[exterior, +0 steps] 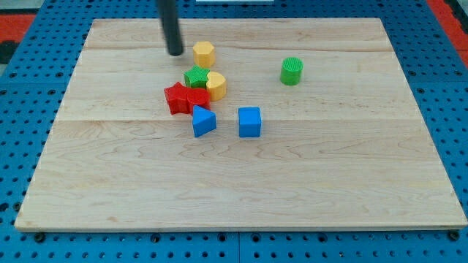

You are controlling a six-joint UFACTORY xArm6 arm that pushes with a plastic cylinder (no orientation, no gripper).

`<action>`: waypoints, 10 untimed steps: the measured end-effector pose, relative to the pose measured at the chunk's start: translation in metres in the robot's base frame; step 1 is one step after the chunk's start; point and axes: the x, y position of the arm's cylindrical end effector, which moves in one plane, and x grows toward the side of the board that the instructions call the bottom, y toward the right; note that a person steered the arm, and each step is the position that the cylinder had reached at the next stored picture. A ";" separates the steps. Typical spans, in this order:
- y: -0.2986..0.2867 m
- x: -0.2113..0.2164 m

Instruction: Separate the yellow heart from the green star

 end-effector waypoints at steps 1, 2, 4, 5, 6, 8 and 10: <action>0.107 0.000; 0.082 0.009; -0.057 0.047; -0.050 0.087; -0.005 0.122; 0.002 0.111; 0.070 0.093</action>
